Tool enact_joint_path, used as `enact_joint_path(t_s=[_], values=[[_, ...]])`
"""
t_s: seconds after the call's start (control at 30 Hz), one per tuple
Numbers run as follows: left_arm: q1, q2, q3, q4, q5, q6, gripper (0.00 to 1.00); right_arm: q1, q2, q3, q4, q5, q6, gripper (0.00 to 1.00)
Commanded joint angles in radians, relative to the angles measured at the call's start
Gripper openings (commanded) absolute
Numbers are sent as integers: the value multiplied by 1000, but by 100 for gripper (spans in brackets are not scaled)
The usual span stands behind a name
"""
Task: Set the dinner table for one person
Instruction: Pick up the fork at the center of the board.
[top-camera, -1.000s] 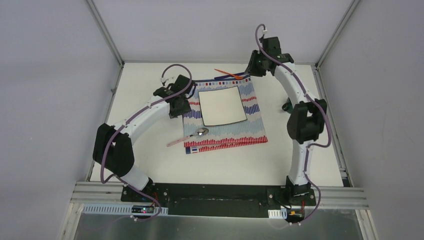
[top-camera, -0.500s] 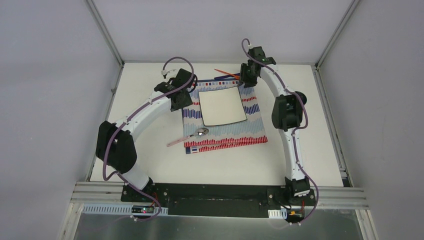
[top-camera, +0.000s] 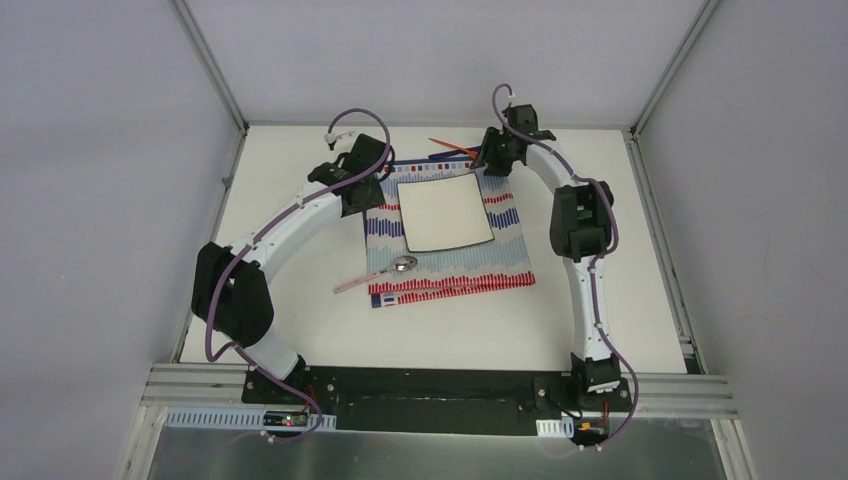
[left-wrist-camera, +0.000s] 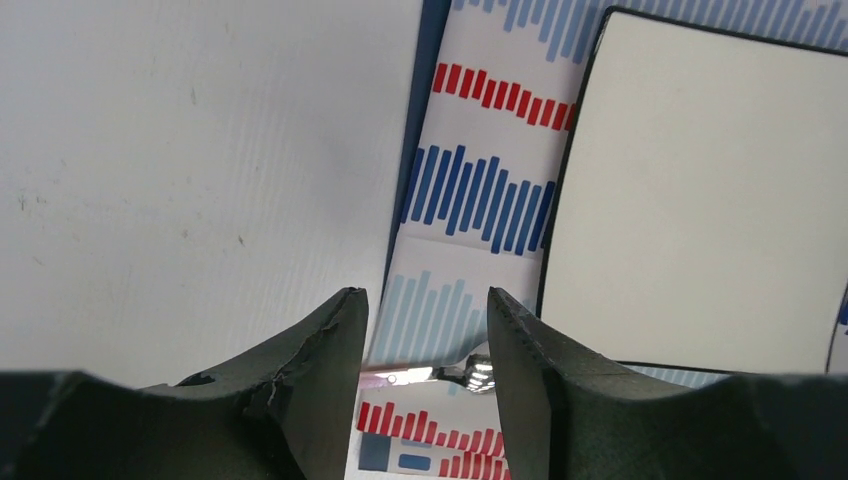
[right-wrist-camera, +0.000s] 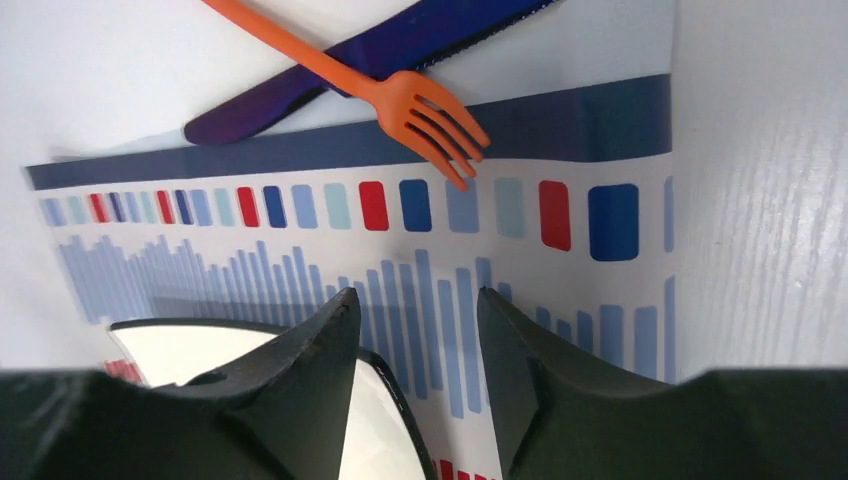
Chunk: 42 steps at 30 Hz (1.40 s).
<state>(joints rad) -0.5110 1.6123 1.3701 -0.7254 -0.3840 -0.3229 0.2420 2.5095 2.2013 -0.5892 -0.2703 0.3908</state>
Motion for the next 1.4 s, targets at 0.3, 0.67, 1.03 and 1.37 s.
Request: enact_joint_path(t_s=[0.3,0.67,1.03,1.37], values=[[-3,-10,33,81,-45,72,49,-51,58,107,232,-89,226,50],[-3,15,25,87,-63,79,49,-51,51,55,239,-79,214,47],[-3,17,15,103,-51,76,49,-51,-103,-138,271,-24,150,48],[-3,14,5,110,-52,83,49,-49,-56,-130,300,-36,176,48]])
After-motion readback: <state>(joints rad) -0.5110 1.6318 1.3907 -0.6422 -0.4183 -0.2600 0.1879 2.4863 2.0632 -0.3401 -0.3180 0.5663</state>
